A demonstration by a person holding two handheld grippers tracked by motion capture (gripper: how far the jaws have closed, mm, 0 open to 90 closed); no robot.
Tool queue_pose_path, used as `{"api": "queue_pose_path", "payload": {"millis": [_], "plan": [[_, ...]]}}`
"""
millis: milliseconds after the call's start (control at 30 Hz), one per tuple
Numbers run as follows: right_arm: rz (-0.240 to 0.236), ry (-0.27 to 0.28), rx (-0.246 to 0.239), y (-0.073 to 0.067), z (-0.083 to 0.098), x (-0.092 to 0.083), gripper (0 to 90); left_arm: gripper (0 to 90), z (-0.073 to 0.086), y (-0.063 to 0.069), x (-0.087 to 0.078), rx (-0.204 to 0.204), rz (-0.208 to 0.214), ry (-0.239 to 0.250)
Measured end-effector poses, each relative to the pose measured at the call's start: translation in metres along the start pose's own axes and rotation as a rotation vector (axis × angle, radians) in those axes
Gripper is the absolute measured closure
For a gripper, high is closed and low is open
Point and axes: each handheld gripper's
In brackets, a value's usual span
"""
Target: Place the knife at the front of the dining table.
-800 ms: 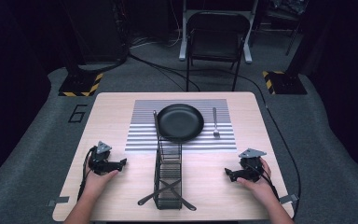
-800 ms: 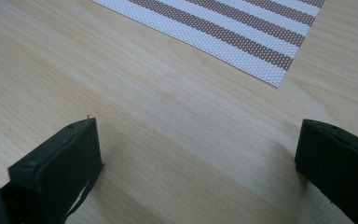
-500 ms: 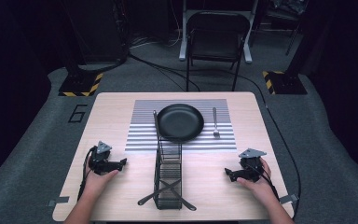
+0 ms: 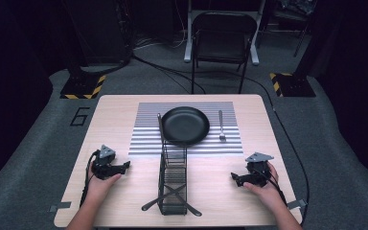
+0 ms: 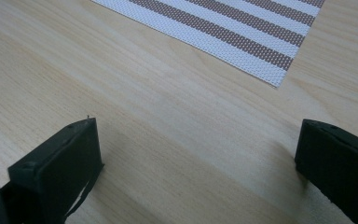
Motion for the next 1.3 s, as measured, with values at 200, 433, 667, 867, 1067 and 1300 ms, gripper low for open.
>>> {"api": "queue_pose_path", "payload": {"millis": [200, 433, 667, 867, 1067, 1300], "plan": [[0.000, -0.001, 0.000, 0.000, 0.000, 0.000, 0.0, 33.7, -0.004, 0.004, -0.005, -0.017, 0.031, -0.012], [0.000, 0.000, 0.000, 0.000, 0.000, 0.000, 0.0, 36.1, -0.013, 0.014, -0.019, -0.042, 0.076, -0.006], [0.000, 0.000, 0.000, 0.000, 0.000, 0.000, 0.0, 39.5, -0.025, 0.026, -0.031, -0.024, 0.098, 0.004], [0.002, 0.000, 0.000, 0.000, 0.000, 0.000, 0.0, 40.1, -0.035, 0.032, -0.039, -0.027, 0.106, 0.006], [0.002, 0.001, 0.000, 0.000, 0.000, 0.000, 0.0, 44.1, -0.050, 0.041, -0.049, -0.025, 0.127, 0.016], [0.001, 0.000, 0.000, 0.000, 0.000, 0.000, 0.0, 49.4, -0.067, 0.056, -0.058, -0.008, 0.156, 0.040]]}}
Point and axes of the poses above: each handheld gripper's, and its own axes: x roughly forward along the jaws, z roughly out of its underside, y roughly to its right, and after that the axes turned 3 degrees about -z, right-handed
